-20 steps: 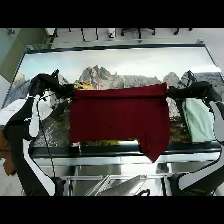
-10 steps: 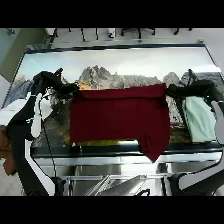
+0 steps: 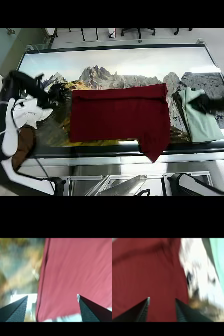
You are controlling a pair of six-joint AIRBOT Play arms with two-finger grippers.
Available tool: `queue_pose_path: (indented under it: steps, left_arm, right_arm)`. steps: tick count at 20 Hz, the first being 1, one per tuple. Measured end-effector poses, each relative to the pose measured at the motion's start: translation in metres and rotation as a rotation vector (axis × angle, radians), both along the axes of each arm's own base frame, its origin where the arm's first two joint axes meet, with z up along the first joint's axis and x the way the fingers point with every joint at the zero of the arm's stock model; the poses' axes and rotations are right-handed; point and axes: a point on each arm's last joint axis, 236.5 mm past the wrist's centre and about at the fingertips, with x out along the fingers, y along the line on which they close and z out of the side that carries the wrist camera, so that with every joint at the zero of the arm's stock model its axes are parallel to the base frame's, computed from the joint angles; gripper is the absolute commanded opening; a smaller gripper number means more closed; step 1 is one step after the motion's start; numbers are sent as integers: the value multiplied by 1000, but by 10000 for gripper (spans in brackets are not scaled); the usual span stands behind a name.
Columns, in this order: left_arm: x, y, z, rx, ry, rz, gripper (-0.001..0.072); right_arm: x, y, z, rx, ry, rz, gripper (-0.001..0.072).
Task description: Fold the shirts.
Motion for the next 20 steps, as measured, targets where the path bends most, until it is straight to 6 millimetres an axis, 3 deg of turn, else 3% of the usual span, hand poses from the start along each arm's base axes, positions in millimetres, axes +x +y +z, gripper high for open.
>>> queue_pose_path:
  steps: [4,6,8,9,10,11,12,13,20]
  left_arm:
    - [-90,-6,-55,-13,116,31,694]
    - [-117,-19,-75,-49,131,40,694]
    - [-132,-37,-83,-118,134,55,693]
    - [-134,-47,-86,-150,131,62,629]
    - [-134,-54,-88,-171,123,64,512]
    - [-134,-59,-91,-179,119,58,370]
    - [-132,-64,-94,-180,110,46,168]
    - [-127,-68,-95,-178,95,34,17]
    - [-92,-90,-76,-163,-9,-71,18]
  right_arm:
    - [-77,11,-52,96,142,-134,542]
    - [-97,20,-75,131,190,-181,542]
    - [-110,29,-90,159,226,-206,542]
    - [-116,33,-96,172,243,-211,542]
    - [-120,36,-102,181,257,-217,541]
    - [-124,40,-106,195,271,-219,542]
    - [-128,44,-110,204,284,-221,542]
    - [-130,47,-114,211,295,-221,542]
    - [-140,89,-138,275,405,-104,503]
